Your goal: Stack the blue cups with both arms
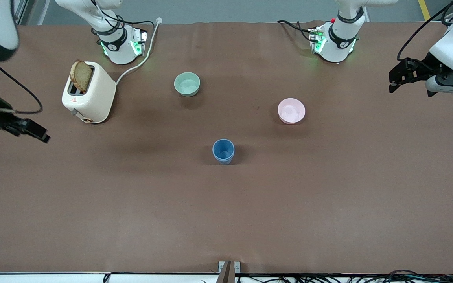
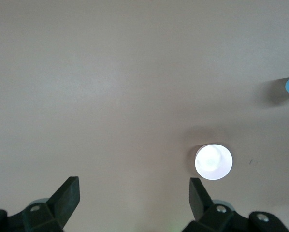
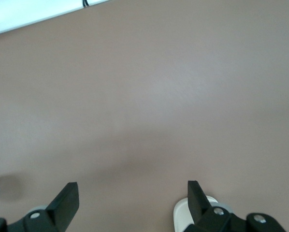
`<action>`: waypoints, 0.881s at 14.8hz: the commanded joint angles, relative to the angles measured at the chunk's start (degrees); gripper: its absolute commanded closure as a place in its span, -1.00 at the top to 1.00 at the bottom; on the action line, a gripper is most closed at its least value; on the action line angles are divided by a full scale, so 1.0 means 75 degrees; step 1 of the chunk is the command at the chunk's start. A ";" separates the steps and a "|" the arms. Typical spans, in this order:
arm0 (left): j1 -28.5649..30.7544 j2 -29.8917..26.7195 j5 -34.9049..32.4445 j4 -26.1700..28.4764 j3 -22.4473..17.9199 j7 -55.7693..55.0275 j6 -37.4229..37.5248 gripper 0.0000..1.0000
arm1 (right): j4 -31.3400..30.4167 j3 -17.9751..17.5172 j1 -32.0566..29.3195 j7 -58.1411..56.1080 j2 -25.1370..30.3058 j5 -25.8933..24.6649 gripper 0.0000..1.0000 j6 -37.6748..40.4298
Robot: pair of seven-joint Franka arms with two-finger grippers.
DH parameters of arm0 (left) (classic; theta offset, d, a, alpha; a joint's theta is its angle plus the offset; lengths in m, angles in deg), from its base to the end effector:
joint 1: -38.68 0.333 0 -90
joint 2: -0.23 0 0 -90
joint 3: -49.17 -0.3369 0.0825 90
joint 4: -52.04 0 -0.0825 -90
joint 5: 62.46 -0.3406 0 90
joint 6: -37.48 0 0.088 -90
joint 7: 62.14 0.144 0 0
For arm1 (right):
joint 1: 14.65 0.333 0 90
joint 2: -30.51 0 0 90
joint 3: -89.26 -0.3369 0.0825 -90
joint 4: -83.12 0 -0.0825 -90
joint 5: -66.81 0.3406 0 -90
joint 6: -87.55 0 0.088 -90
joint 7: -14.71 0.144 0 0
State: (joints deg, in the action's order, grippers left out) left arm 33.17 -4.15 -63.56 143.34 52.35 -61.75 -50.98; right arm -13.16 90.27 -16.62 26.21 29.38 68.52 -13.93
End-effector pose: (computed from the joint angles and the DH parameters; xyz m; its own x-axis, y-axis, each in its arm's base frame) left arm 0.4788 -0.0715 0.6343 0.9872 -0.1572 0.0266 -0.1566 -0.9874 -0.0236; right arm 0.5350 -0.0241 0.5688 0.9647 -0.2556 0.0636 -0.2532 -0.9665 -0.0428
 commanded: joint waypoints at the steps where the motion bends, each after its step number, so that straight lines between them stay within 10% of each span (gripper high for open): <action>1: 0.0066 0.0173 -0.0146 -0.0302 0.0033 0.0065 0.0181 1.00 | 0.0413 -0.0170 -0.0158 -0.0195 0.0455 -0.0110 1.00 0.1208; 6: 0.0101 0.0173 -0.0170 -0.0420 0.0021 0.0077 0.0181 1.00 | 0.1494 -0.0170 -0.0404 -0.1529 0.0420 -0.0098 1.00 0.2818; 13: 0.0242 0.0185 -0.0146 -0.0408 0.0021 0.0112 0.0204 1.00 | 0.1682 -0.0170 -0.0510 -0.1685 0.0057 -0.0169 1.00 0.2364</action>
State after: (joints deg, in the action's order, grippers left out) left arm 34.13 -3.50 -63.62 142.11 52.11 -61.75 -50.88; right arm -2.01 90.09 -19.41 14.04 31.31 68.06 4.92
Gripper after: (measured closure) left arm 0.000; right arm 0.000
